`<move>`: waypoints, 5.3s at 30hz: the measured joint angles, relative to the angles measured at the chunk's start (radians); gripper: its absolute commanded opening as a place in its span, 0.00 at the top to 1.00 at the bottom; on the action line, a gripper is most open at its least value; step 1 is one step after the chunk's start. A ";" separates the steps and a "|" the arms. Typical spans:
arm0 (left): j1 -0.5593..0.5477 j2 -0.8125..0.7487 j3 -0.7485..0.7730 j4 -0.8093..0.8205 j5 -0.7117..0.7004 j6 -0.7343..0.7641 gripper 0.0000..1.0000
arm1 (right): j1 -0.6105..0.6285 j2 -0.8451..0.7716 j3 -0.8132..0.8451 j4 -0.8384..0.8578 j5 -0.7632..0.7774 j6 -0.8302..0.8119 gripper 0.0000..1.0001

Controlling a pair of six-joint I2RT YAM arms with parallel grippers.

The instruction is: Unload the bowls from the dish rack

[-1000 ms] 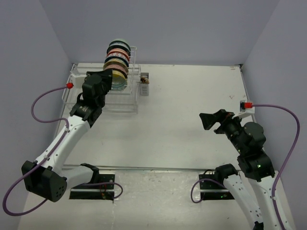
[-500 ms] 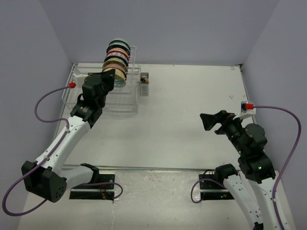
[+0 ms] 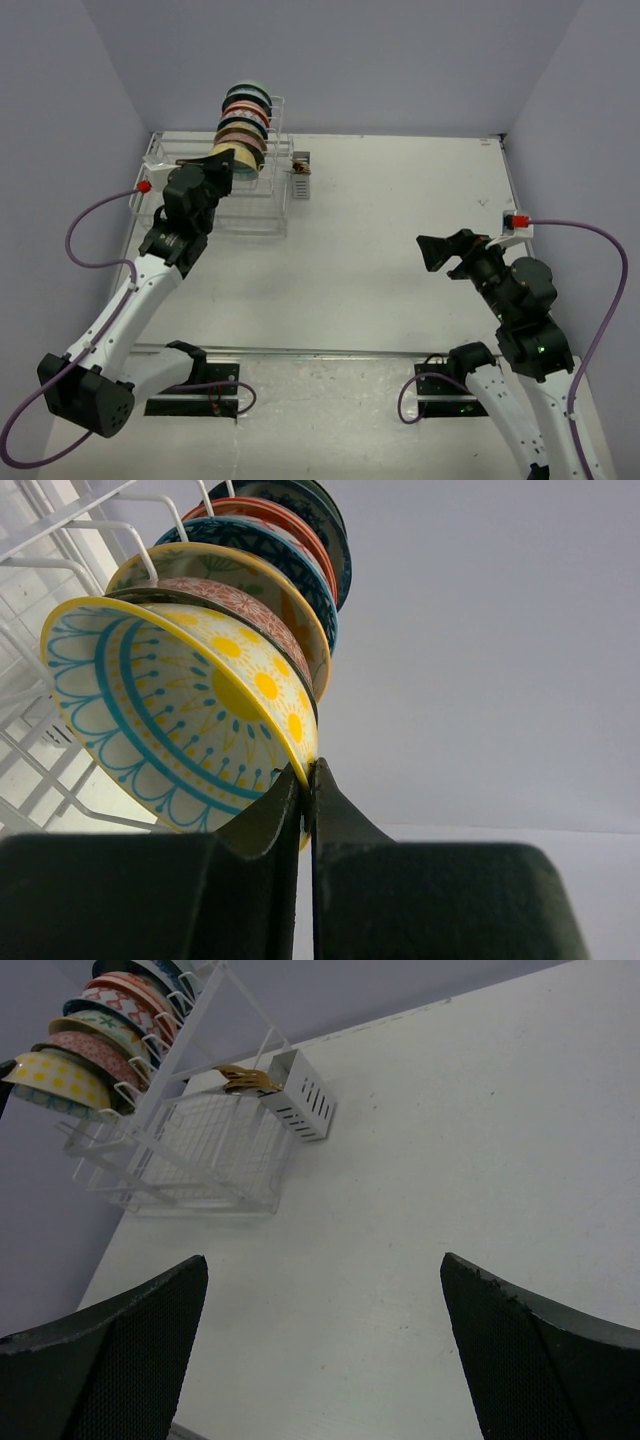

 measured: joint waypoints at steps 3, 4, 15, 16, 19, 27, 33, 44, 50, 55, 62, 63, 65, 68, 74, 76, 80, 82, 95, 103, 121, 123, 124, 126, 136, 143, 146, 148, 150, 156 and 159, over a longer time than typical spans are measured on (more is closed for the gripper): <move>0.002 -0.017 -0.009 0.001 -0.002 0.001 1.00 | 0.000 0.010 0.000 0.009 -0.004 0.000 0.01; 0.002 -0.026 -0.019 0.006 -0.002 0.001 1.00 | 0.000 0.013 0.000 0.011 -0.005 0.000 0.01; 0.006 -0.101 -0.106 0.060 0.010 0.008 1.00 | 0.000 0.039 0.002 0.012 -0.021 0.000 0.01; 0.006 -0.111 -0.110 0.064 0.011 0.011 1.00 | 0.000 0.039 0.004 0.013 -0.021 0.000 0.01; 0.006 -0.140 -0.115 0.076 0.012 0.037 1.00 | 0.000 0.044 0.013 0.012 -0.022 0.000 0.01; 0.006 -0.163 -0.109 0.128 0.059 0.214 1.00 | 0.000 0.064 0.036 0.016 -0.029 0.000 0.01; 0.006 -0.173 -0.106 0.174 0.169 0.379 1.00 | 0.000 0.064 0.039 0.017 -0.029 0.000 0.01; 0.005 -0.188 -0.050 0.182 0.512 0.702 1.00 | 0.000 0.087 0.103 0.016 -0.029 -0.010 0.01; -0.010 -0.163 -0.016 0.153 0.755 0.856 1.00 | 0.000 0.130 0.163 0.015 -0.059 -0.023 0.01; -0.140 -0.090 -0.008 0.082 0.839 0.983 1.00 | 0.000 0.258 0.271 0.006 -0.186 -0.043 0.01; -0.539 0.086 0.026 -0.076 0.689 1.222 1.00 | 0.011 0.515 0.386 -0.122 -0.280 -0.129 0.02; -0.591 0.121 0.039 -0.099 0.657 1.256 1.00 | 0.015 0.533 0.386 -0.151 -0.275 -0.139 0.03; -0.671 0.190 0.074 -0.141 0.592 1.323 1.00 | 0.023 0.555 0.386 -0.208 -0.254 -0.157 0.05; -0.762 0.290 0.131 -0.197 0.482 1.411 1.00 | 0.035 0.549 0.385 -0.256 -0.235 -0.177 0.08; -0.937 0.414 0.204 -0.245 0.230 1.576 1.00 | 0.093 0.595 0.376 -0.312 -0.184 -0.201 0.20; -0.985 0.439 0.224 -0.252 0.169 1.615 1.00 | 0.125 0.639 0.364 -0.330 -0.154 -0.208 0.38; -1.023 0.479 0.262 -0.262 0.090 1.669 1.00 | 0.167 0.722 0.340 -0.367 -0.122 -0.227 0.80; -1.028 0.500 0.285 -0.270 0.065 1.688 1.00 | 0.177 0.746 0.331 -0.377 -0.097 -0.234 0.92; -1.032 0.558 0.351 -0.307 -0.123 1.680 0.00 | 0.126 0.786 0.320 -0.314 0.056 -0.190 1.00; -1.029 0.430 0.371 -0.373 -0.415 1.403 0.00 | -0.204 1.164 0.372 -0.061 0.036 -0.036 1.00; -0.811 0.348 0.488 -0.668 -0.523 0.936 0.00 | -0.340 1.547 0.617 0.000 0.032 0.089 0.51; -0.793 0.329 0.488 -0.668 -0.522 0.922 0.00 | -0.341 1.542 0.615 0.001 0.033 0.092 0.42; -0.789 0.316 0.488 -0.668 -0.520 0.917 0.00 | -0.341 1.535 0.612 0.001 0.033 0.096 0.40; -0.776 0.289 0.488 -0.666 -0.516 0.904 0.00 | -0.342 1.508 0.594 0.004 0.033 0.097 0.35; -0.460 0.073 0.426 -0.498 -0.356 0.731 0.00 | -0.344 0.994 0.381 0.081 -0.079 0.126 0.18; -0.219 0.010 0.367 -0.365 -0.171 0.519 0.00 | -0.346 0.711 0.159 0.240 -0.447 0.183 0.13; -0.111 0.047 0.341 -0.322 -0.081 0.438 0.00 | -0.347 0.605 0.077 0.246 -0.533 0.212 0.12; -0.059 0.076 0.314 -0.291 -0.024 0.388 0.02 | -0.347 0.526 0.051 0.246 -0.574 0.225 0.11; -0.027 0.093 0.274 -0.248 0.022 0.341 0.02 | -0.347 0.448 0.050 0.245 -0.596 0.229 0.11; -0.002 0.107 0.189 -0.135 0.067 0.245 0.08 | -0.347 0.233 0.030 0.241 -0.604 0.236 0.08; -0.002 0.116 0.177 -0.096 0.065 0.207 0.15 | -0.347 0.193 0.019 0.227 -0.608 0.236 0.08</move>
